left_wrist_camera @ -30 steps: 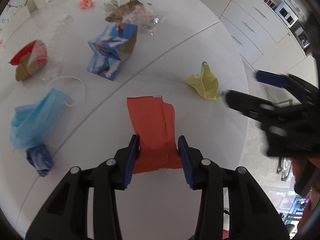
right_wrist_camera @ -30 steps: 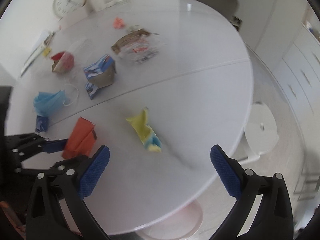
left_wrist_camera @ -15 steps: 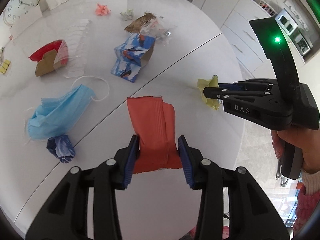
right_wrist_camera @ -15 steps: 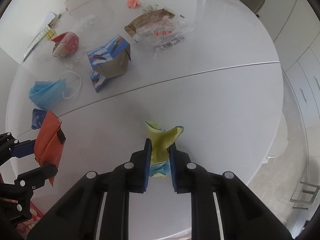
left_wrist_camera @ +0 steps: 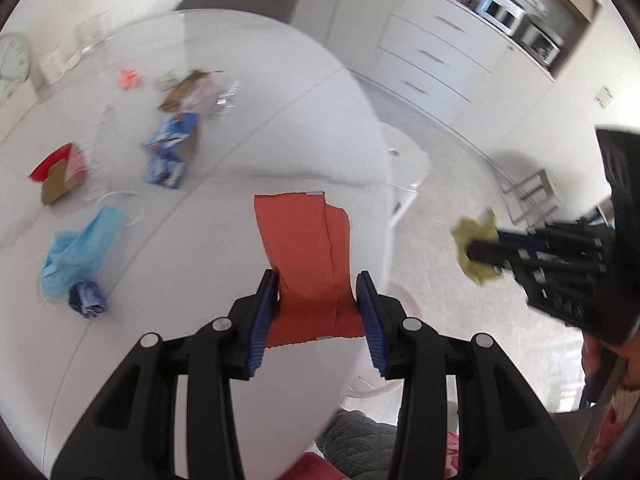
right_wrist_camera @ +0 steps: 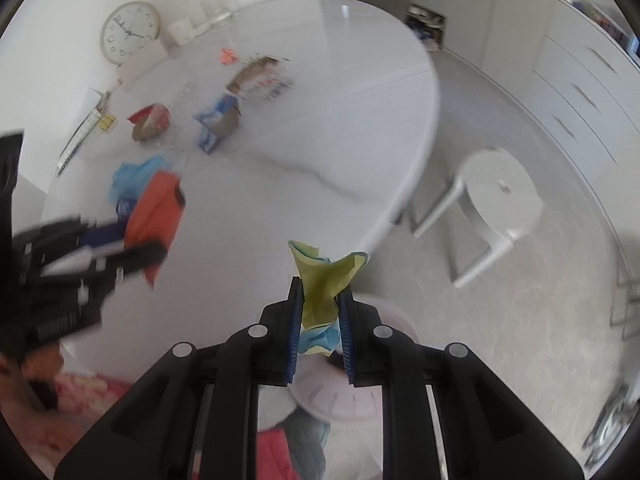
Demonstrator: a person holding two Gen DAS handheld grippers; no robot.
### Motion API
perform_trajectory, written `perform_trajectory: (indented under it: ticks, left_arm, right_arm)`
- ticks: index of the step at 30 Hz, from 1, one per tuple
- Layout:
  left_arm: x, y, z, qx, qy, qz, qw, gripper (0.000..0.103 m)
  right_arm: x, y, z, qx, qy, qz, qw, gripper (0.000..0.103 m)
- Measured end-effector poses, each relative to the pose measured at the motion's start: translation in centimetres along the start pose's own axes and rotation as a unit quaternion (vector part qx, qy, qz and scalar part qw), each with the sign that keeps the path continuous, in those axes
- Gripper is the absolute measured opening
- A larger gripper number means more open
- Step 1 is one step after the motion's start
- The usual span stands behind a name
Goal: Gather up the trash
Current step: 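Release the yellow wrapper and orange paper into the bin with both grippers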
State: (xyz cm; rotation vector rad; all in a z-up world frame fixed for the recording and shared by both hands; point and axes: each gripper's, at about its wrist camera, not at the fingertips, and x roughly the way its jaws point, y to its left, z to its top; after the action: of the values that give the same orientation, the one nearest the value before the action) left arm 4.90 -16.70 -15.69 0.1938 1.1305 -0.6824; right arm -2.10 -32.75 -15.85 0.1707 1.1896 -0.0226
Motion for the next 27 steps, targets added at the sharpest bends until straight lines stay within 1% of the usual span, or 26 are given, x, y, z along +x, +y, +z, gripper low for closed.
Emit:
perform_trajectory:
  ticks: [3,6,7,8,9,10,11,13,15,17,20,27]
  left_arm:
    - [0.0,-2.1,-0.4,0.022,0.001,-0.007,0.9997,0.040]
    - [-0.2,-3.8,-0.8,0.037,0.000,-0.011,0.9993,0.040]
    - [-0.3,-4.5,-1.0,0.043,0.000,-0.012,0.9990,0.040]
    - [-0.2,-4.8,-1.1,0.045,0.000,-0.012,0.9989,0.040]
    - [-0.2,-5.2,-1.3,0.048,0.001,-0.012,0.9988,0.040]
    - [-0.2,-5.7,-1.5,0.051,0.003,-0.012,0.9986,0.040]
    - [-0.1,-6.1,-1.6,0.053,0.004,-0.013,0.9985,0.040]
    - [-0.1,-6.9,-1.9,0.058,0.006,-0.012,0.9982,0.040]
    - [-0.1,-7.5,-2.2,0.064,0.006,-0.013,0.9979,0.040]
    - [-0.1,-8.3,-2.5,0.071,0.007,-0.016,0.9973,0.040]
    - [0.1,-9.6,-3.0,0.084,0.009,-0.021,0.9962,0.040]
    - [0.4,-12.6,-3.6,0.120,0.009,-0.041,0.9918,0.041]
  right_arm:
    - [-0.7,-1.4,-3.3,0.020,0.007,-0.004,1.000,0.018]
    - [0.0,-2.2,-5.5,0.036,0.013,0.001,0.999,0.018]
    - [0.2,-2.4,-6.0,0.042,0.011,0.006,0.999,0.021]
    - [0.8,-2.8,-6.6,0.053,0.013,0.010,0.998,0.022]
    - [1.2,-3.0,-7.0,0.059,0.016,0.013,0.998,0.034]
    - [1.5,-3.3,-7.5,0.063,0.016,0.015,0.998,0.057]
    - [1.7,-3.6,-7.9,0.069,0.014,0.013,0.997,0.074]
    - [1.9,-4.3,-8.9,0.080,0.015,0.001,0.997,0.078]
    - [1.6,-5.0,-9.6,0.088,0.019,-0.009,0.996,0.086]
    - [0.9,-5.9,-10.1,0.095,0.014,-0.028,0.995,0.094]
    - [-0.5,-8.0,-10.9,0.112,0.007,-0.051,0.992,0.096]
    - [-2.4,-11.3,-12.2,0.146,-0.006,-0.078,0.986,0.096]
